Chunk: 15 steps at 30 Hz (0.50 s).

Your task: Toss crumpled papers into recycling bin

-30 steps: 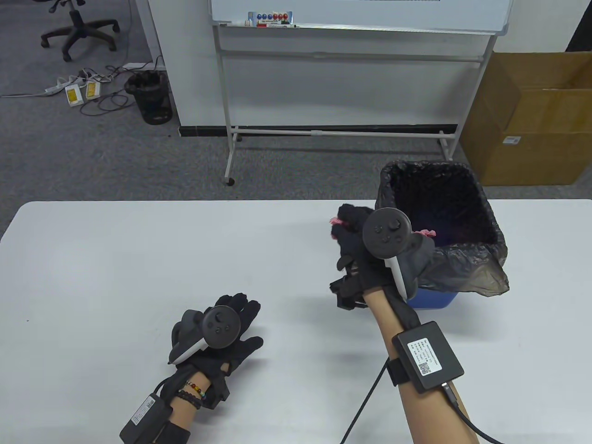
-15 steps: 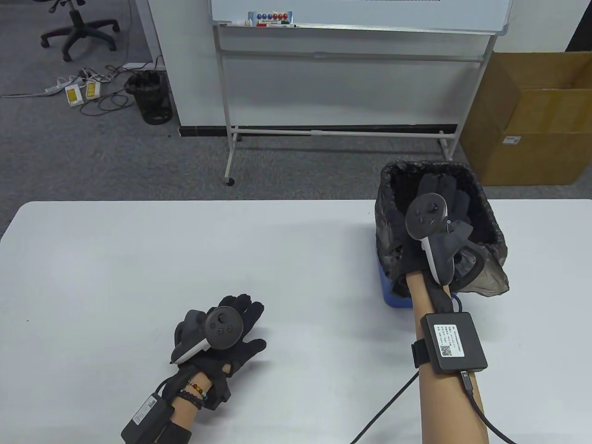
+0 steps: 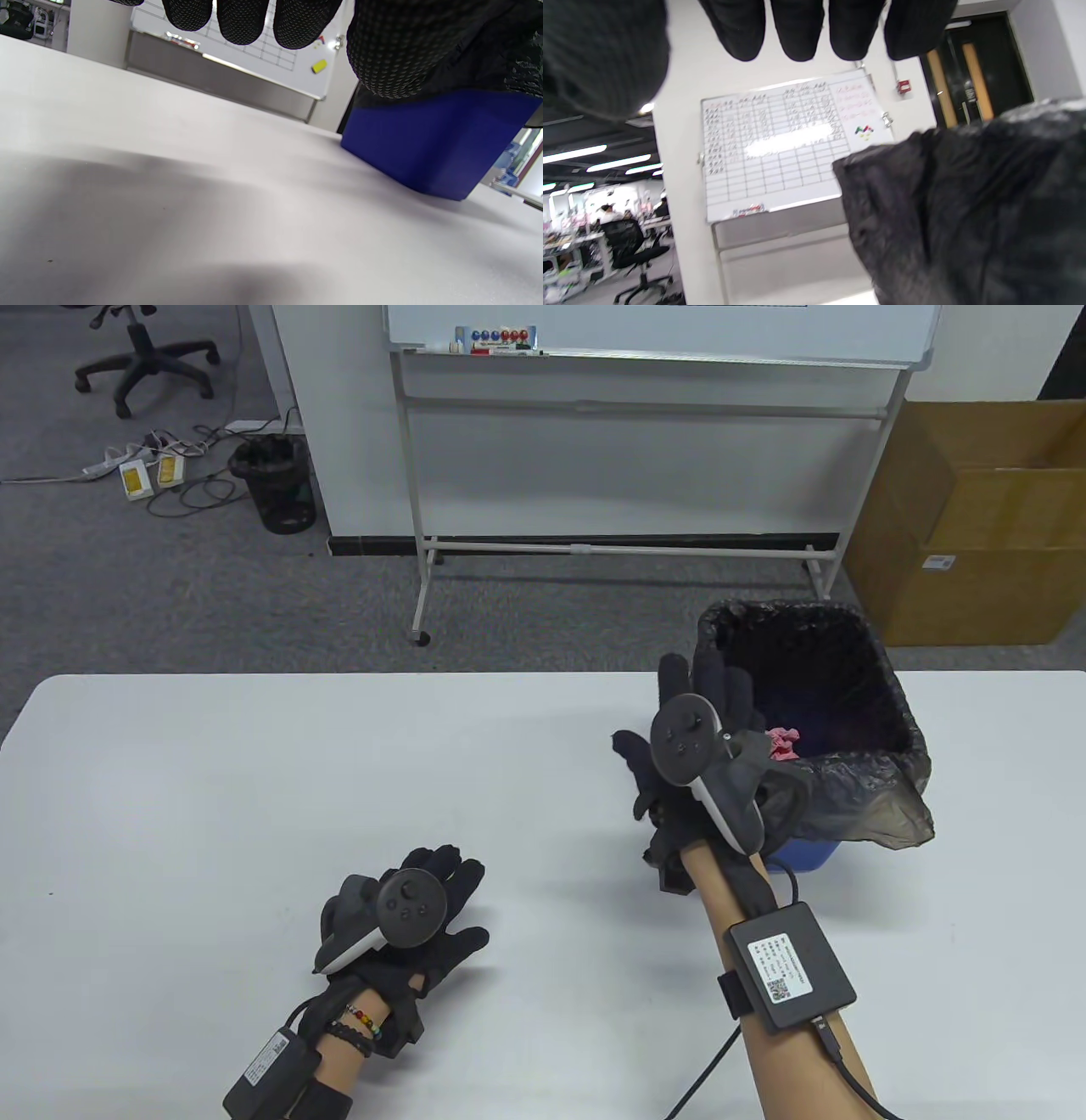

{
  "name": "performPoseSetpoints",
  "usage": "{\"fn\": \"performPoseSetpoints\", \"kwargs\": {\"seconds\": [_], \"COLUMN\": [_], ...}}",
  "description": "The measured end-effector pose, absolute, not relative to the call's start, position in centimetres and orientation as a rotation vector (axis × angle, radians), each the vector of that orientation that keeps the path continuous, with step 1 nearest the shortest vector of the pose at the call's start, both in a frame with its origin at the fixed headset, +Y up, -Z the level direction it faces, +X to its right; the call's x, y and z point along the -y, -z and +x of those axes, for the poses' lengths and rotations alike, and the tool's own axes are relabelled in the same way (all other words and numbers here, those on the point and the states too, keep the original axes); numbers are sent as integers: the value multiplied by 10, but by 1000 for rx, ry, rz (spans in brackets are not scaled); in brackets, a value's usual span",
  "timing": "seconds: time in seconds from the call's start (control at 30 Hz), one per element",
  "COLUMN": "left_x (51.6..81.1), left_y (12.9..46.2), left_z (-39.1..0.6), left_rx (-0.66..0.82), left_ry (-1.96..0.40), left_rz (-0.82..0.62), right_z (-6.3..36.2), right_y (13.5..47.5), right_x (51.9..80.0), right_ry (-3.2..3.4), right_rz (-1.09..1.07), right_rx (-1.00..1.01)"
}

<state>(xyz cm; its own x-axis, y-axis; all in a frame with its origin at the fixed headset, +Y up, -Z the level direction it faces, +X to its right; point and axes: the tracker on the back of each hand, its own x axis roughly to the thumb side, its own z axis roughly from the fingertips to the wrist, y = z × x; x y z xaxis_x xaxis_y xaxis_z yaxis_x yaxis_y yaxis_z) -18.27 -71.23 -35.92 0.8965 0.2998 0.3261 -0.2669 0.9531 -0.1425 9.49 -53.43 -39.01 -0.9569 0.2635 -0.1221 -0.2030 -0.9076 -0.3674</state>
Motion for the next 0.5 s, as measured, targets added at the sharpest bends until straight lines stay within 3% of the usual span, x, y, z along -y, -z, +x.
{"fn": "performPoseSetpoints", "kwargs": {"seconds": [0.27,0.5], "left_x": [712,713], "left_y": [359,358], "left_z": [-183,-183], "left_rx": [354,356], "left_ry": [-298,-298], "left_rz": [-88,-76], "right_z": [49,30], "right_y": [371,361], "right_x": [570,619], "right_ry": [-2899,-2952], "right_rz": [-38,72], "right_rx": [389,273]}}
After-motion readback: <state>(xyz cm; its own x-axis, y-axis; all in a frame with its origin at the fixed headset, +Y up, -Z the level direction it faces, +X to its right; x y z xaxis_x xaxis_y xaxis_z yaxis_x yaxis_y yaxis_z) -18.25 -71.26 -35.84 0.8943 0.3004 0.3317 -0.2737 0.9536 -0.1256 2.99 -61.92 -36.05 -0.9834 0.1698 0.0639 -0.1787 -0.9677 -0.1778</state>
